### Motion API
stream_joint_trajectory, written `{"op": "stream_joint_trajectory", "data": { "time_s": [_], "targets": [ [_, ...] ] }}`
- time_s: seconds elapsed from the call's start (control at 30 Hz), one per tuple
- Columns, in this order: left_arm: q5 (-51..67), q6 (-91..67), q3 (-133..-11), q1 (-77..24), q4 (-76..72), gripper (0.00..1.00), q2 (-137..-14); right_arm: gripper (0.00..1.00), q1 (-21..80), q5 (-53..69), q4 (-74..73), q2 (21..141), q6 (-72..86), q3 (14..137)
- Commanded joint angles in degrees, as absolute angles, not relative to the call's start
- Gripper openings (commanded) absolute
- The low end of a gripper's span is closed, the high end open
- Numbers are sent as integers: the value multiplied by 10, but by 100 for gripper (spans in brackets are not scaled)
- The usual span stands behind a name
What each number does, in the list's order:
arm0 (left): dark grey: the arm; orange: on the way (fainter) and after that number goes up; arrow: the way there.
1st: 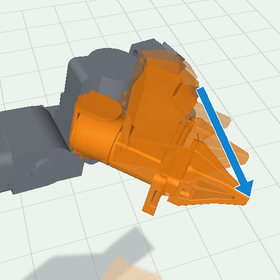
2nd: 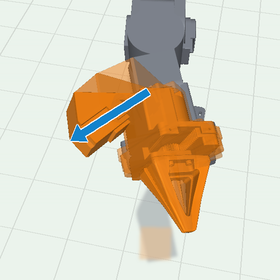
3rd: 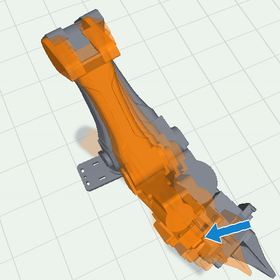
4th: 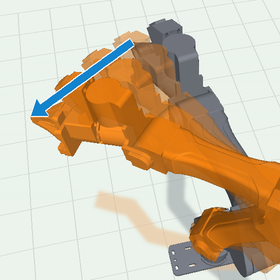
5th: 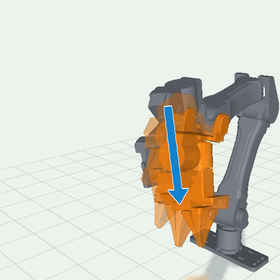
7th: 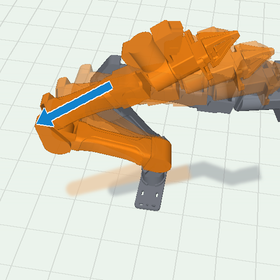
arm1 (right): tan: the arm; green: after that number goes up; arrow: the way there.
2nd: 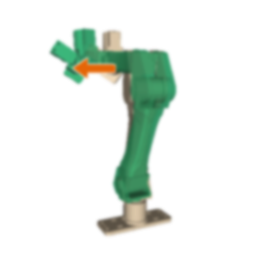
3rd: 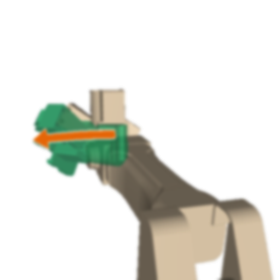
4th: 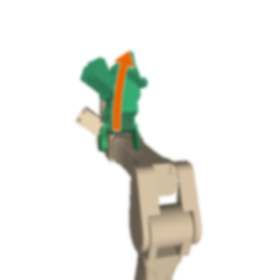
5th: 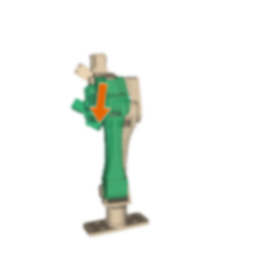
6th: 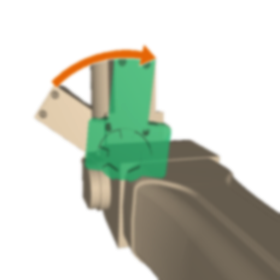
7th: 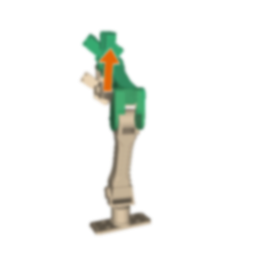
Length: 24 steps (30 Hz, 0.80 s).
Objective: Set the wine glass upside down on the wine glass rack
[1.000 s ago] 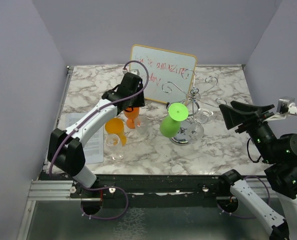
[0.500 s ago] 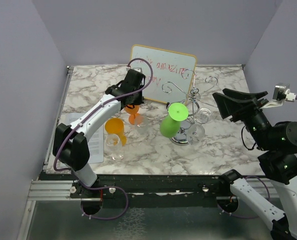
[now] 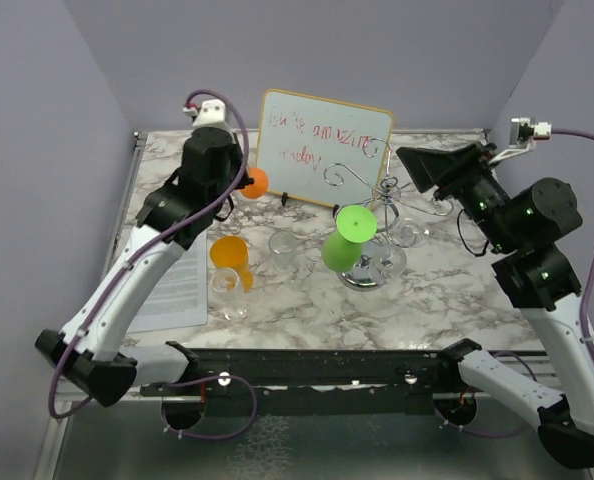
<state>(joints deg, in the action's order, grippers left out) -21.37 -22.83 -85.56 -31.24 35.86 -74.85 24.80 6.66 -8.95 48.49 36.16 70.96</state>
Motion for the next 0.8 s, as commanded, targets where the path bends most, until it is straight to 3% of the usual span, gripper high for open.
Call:
{"op": "stream_joint_trajectory", "data": {
  "time_s": [0.0, 0.07, 0.17, 0.2, 0.43, 0.77],
  "targets": [
    [-224, -226, -864, -310, 278, 0, -664, 63, 249, 109, -60, 546, 421, 751],
    [-212, -231, -851, -310, 235, 0, -632, 63, 249, 125, -41, 570, 445, 761],
    [-189, -271, -807, -310, 135, 0, -579, 47, 250, 145, 8, 596, 476, 758],
    [-174, -282, -790, -311, 99, 0, -565, 46, 256, 141, 19, 603, 486, 758],
    [-142, -317, -772, -310, -16, 0, -546, 67, 373, 83, 23, 693, 451, 839],
    [-98, -354, -700, -310, -154, 0, -511, 70, 482, -77, 78, 833, 552, 946]
  ]
}}
